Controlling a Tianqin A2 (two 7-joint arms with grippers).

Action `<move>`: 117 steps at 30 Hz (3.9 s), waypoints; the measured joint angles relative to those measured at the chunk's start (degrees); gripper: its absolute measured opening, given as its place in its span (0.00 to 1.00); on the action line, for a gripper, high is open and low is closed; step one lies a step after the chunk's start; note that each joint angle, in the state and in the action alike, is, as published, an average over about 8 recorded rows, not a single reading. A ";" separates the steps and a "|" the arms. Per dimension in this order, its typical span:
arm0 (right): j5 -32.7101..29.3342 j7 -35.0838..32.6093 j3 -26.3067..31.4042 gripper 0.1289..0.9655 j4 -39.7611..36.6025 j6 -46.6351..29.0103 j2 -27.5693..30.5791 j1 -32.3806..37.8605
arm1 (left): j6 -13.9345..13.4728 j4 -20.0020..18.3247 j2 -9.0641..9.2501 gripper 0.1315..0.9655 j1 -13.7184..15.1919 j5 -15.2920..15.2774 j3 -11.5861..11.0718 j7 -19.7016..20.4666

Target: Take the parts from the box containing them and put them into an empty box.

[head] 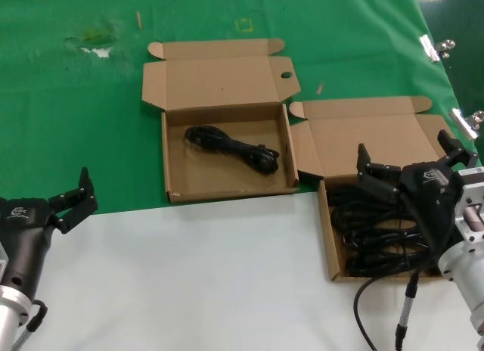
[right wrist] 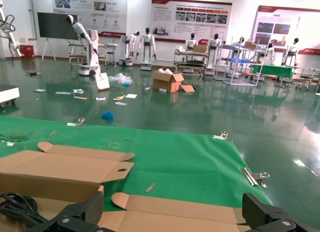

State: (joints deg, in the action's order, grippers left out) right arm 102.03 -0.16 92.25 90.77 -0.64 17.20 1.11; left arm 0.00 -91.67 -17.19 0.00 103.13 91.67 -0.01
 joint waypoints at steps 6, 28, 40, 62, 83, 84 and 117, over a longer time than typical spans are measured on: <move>0.00 0.00 0.00 1.00 0.00 0.00 0.00 0.00 | 0.00 0.00 0.00 1.00 0.00 0.00 0.00 0.00; 0.00 0.00 0.00 1.00 0.00 0.00 0.00 0.00 | 0.00 0.00 0.00 1.00 0.00 0.00 0.00 0.01; 0.00 0.00 0.00 1.00 0.00 0.00 0.00 0.00 | 0.00 0.00 0.00 1.00 0.00 0.00 0.00 0.01; 0.00 0.00 0.00 1.00 0.00 0.00 0.00 0.00 | 0.00 0.00 0.00 1.00 0.00 0.00 0.00 0.01; 0.00 0.00 0.00 1.00 0.00 0.00 0.00 0.00 | 0.00 0.00 0.00 1.00 0.00 0.00 0.00 0.01; 0.00 0.00 0.00 1.00 0.00 0.00 0.00 0.00 | 0.00 0.00 0.00 1.00 0.00 0.00 0.00 0.01; 0.00 0.00 0.00 1.00 0.00 0.00 0.00 0.00 | 0.00 0.00 0.00 1.00 0.00 0.00 0.00 0.01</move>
State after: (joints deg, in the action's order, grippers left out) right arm 102.03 -0.16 92.25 90.77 -0.64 17.20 1.11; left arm 0.00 -91.67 -17.19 0.00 103.13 91.67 0.00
